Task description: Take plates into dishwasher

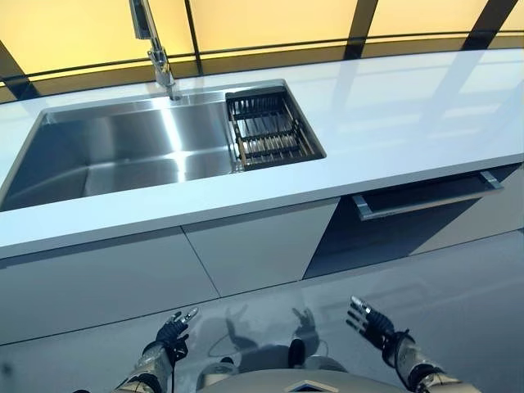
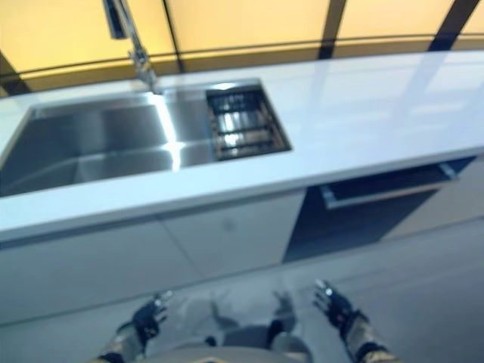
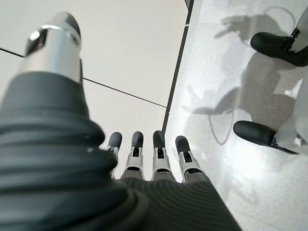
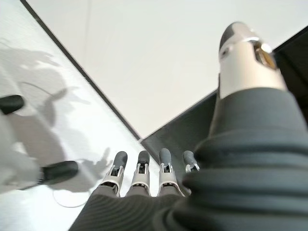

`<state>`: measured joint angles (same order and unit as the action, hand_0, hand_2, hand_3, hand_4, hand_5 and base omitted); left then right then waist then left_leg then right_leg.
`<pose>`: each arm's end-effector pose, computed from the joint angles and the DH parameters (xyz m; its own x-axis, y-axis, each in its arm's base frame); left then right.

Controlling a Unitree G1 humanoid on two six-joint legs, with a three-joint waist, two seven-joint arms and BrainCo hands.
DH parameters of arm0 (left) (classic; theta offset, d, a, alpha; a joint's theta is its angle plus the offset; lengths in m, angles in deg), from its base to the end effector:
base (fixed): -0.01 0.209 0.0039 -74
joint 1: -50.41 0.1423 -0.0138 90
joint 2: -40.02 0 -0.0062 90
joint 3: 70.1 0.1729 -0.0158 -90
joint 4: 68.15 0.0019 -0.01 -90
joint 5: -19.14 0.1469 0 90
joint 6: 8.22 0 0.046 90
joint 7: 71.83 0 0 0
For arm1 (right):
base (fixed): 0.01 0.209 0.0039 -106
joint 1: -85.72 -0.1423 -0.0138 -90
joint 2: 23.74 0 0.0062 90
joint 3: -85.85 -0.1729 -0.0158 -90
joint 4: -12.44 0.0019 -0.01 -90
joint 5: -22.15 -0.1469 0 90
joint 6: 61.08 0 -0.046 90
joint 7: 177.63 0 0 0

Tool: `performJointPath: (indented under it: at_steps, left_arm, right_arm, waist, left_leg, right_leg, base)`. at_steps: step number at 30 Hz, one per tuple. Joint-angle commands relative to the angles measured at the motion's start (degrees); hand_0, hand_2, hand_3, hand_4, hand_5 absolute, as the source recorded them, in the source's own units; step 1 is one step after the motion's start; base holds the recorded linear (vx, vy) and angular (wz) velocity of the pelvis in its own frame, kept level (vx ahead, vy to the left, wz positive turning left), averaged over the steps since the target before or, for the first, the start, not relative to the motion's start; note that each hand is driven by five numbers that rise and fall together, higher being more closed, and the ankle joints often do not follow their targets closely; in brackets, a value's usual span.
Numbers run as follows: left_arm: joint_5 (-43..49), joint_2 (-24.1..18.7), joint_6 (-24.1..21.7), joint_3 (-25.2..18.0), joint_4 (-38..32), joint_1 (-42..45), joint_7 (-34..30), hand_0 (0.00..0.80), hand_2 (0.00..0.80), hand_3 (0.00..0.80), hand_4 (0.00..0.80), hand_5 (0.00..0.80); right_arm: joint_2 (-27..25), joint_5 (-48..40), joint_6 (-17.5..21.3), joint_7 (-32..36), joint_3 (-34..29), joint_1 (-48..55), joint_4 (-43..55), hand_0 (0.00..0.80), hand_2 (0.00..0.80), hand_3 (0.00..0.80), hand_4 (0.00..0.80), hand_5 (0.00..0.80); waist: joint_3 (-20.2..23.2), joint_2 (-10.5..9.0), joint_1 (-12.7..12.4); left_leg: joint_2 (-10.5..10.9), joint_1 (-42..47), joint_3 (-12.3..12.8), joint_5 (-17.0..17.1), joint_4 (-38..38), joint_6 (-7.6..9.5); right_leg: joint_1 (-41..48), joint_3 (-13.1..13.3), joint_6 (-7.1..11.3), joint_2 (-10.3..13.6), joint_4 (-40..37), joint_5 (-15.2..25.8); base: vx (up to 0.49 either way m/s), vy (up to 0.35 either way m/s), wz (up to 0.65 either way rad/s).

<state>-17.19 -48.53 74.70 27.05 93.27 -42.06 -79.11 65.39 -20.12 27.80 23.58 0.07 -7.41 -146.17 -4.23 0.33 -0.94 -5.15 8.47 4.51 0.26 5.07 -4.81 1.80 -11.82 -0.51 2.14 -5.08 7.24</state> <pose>0.0920 0.2317 -0.1068 0.5081 0.1285 -0.8517 -0.3860 0.9179 -0.0917 0.1001 -0.2445 -0.1010 0.5741 0.0871 -0.8141 0.3740 0.8566 0.3554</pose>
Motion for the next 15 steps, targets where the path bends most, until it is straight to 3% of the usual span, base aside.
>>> performJointPath:
  at_steps: [1,7,15]
  left_arm:
    - [3.0,-0.1,-3.0,-1.2,3.3,-3.0,-0.7,0.000,0.000,0.000,0.000,0.000]
    - [2.4,0.6,-2.4,-0.8,2.8,-2.7,-0.5,0.000,0.000,0.000,0.000,0.000]
    - [1.3,2.3,-1.9,0.0,3.3,-2.3,-1.3,0.000,0.000,0.000,0.000,0.000]
  right_arm:
    - [2.2,0.4,3.3,0.4,1.2,-4.0,-2.5,0.000,0.000,0.000,0.000,0.000]
    - [2.9,8.2,1.1,-1.3,3.9,-3.9,-4.1,0.000,0.000,0.000,0.000,0.000]
    - [4.2,8.3,0.1,-1.5,4.8,-3.6,-5.8,0.000,0.000,0.000,0.000,0.000]
  waist:
    - [0.6,-2.04,-1.3]
    - [1.0,-1.69,-1.7]
    - [1.5,-1.74,-2.1]
  left_leg:
    - [2.0,-1.5,-0.6,1.1,-0.1,2.30]
    - [2.3,-1.1,-1.0,1.2,-0.1,2.43]
    - [2.5,-0.6,-1.3,1.0,-0.1,2.68]
  right_leg:
    - [5.9,1.1,6.71,5.1,0.1,-2.9]
    - [6.4,0.8,6.74,5.3,0.1,-3.0]
    - [7.3,0.0,6.65,5.3,0.1,-3.2]
  base:
    - [0.025,0.036,0.01]
    - [0.025,0.043,0.01]
    - [0.035,0.039,0.04]
